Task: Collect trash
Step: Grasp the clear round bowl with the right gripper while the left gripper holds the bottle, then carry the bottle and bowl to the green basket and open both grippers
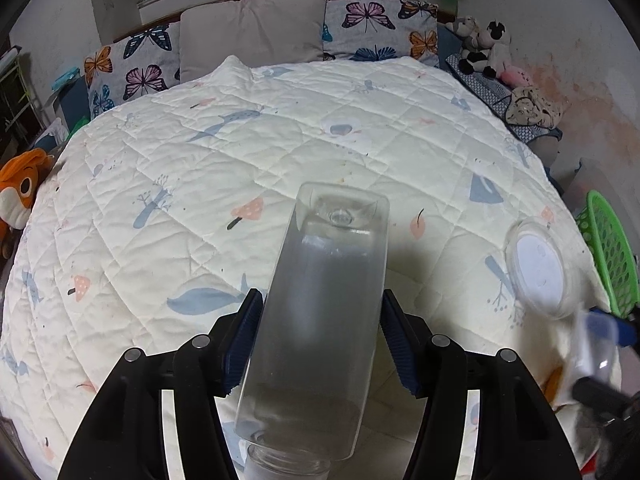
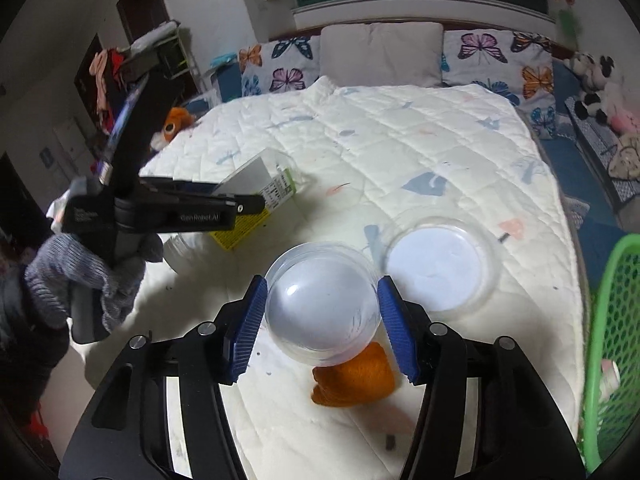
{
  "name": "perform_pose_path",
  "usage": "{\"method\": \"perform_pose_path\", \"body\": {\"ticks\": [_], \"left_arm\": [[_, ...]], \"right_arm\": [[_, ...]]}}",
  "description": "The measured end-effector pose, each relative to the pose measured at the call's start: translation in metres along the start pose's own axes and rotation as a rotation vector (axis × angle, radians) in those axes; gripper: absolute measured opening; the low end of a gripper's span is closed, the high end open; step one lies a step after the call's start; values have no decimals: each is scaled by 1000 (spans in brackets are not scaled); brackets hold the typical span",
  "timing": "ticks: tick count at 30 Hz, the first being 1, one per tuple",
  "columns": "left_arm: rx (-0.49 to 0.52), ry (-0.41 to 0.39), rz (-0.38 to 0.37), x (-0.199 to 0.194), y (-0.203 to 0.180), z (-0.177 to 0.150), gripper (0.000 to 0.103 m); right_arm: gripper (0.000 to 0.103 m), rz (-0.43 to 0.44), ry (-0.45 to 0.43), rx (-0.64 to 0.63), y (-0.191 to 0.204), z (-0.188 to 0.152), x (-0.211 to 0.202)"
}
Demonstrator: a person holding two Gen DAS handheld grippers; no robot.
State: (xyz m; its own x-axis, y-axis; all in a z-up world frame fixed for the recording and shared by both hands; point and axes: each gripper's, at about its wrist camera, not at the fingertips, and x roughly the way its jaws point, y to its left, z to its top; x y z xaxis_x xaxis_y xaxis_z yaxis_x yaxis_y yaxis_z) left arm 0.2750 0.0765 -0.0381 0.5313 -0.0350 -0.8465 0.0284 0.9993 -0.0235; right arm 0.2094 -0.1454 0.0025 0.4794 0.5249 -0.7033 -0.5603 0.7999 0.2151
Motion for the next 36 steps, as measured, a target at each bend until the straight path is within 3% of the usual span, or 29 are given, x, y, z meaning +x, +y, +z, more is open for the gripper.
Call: {"method": "perform_pose_path", "body": {"ticks": [9, 19, 25, 36], "left_arm": [[-6, -20, -13, -10, 0, -6, 56], [-30, -72, -100, -45, -10, -8, 54], [26, -94, -161, -62, -47, -5, 54], [144, -132, -294, -85, -141, 17, 54]], "right_arm": [[57, -20, -50, 56, -15, -12, -37], [57, -40, -78, 91, -27, -26, -59], [57, -105, -100, 163, -56, -37, -78], [57, -307, -139, 322, -149, -67, -128]]}}
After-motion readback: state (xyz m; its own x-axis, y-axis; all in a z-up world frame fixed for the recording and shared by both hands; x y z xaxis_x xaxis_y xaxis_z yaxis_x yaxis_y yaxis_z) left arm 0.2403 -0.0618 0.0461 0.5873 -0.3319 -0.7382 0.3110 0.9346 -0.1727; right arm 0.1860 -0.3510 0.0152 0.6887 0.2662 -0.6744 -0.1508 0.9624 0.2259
